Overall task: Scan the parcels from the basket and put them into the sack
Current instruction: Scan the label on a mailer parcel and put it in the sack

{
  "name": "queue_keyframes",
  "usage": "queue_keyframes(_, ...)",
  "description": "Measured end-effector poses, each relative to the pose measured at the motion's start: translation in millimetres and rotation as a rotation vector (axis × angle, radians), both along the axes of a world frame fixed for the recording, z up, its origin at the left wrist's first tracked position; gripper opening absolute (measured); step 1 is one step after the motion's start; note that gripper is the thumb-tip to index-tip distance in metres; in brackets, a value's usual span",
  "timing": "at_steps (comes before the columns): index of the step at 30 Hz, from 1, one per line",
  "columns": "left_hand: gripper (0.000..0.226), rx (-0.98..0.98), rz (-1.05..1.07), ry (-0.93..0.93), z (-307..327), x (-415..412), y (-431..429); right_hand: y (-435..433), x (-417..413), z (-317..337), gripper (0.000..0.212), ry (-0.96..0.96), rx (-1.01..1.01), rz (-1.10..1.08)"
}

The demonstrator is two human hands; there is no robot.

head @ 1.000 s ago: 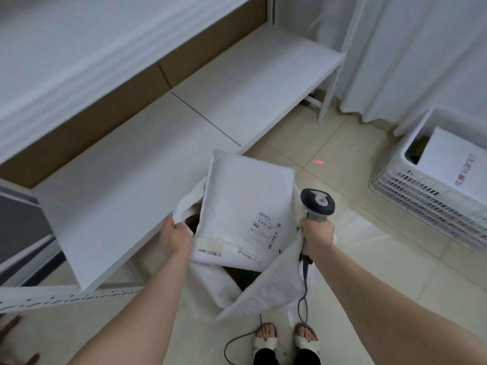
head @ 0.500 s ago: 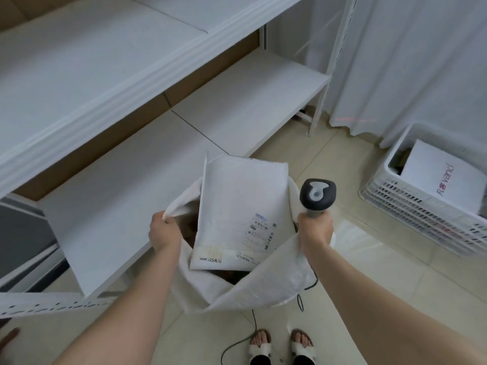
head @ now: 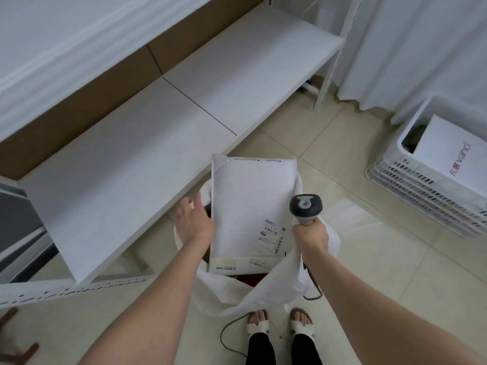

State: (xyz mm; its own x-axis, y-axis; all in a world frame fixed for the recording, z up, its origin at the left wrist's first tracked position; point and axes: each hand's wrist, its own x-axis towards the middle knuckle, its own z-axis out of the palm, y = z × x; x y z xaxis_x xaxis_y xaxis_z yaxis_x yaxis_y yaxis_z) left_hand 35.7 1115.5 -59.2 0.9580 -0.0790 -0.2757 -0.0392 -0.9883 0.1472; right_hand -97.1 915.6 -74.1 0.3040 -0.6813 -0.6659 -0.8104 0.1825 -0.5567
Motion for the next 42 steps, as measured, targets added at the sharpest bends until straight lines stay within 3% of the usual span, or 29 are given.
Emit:
queue_keyframes(3,0.058,-0.054,-0.388,0.215,-19,1,-37,2,6,-6,0.014,-0.053,0.037,-0.069)
queue_keyframes(6,0.063,0.040,-0.525,0.589,-51,-9,-50,-4,14,-10,0.009,-0.114,0.132,-0.108)
queue_keyframes(8,0.066,0.190,-0.576,0.745,-68,-17,-49,-15,20,-11,0.007,-0.146,0.224,-0.136)
queue_keyframes(11,0.064,0.315,-0.595,0.830,-76,-13,-50,-32,33,-10,0.010,-0.153,0.249,-0.166)
queue_keyframes(17,0.050,0.464,-0.607,0.899,-91,-1,-55,-71,78,-10,0.019,-0.171,0.088,-0.136)
queue_keyframes(20,0.025,0.505,-0.554,0.948,-104,9,-57,-89,104,-23,0.023,-0.134,0.104,-0.068)
queue_keyframes(22,0.024,0.565,-0.525,0.979,-112,17,-59,-97,120,-37,0.025,-0.092,0.116,-0.037)
queue_keyframes(25,0.038,0.580,-0.465,0.877,-107,46,-83,-109,140,-64,0.030,-0.058,0.096,-0.001)
queue_keyframes(28,0.044,0.383,-0.423,0.333,-93,90,-134,-114,150,-92,0.034,-0.069,0.132,0.009)
queue_keyframes(30,0.063,0.234,-0.458,0.089,-95,119,-171,-115,153,-110,0.029,-0.060,0.143,0.023)
queue_keyframes(33,0.096,0.105,-0.518,0.172,-115,146,-206,-120,156,-131,0.026,-0.053,0.167,-0.017)
queue_keyframes(36,0.117,0.184,-0.545,0.317,-142,159,-220,-127,158,-151,0.023,-0.091,0.213,-0.060)
queue_keyframes(39,0.108,0.318,-0.663,0.329,-157,160,-228,-134,160,-166,0.021,-0.083,0.224,-0.078)
queue_keyframes(42,0.084,0.220,-0.742,0.360,-160,151,-224,-139,157,-169,0.014,-0.015,0.215,-0.109)
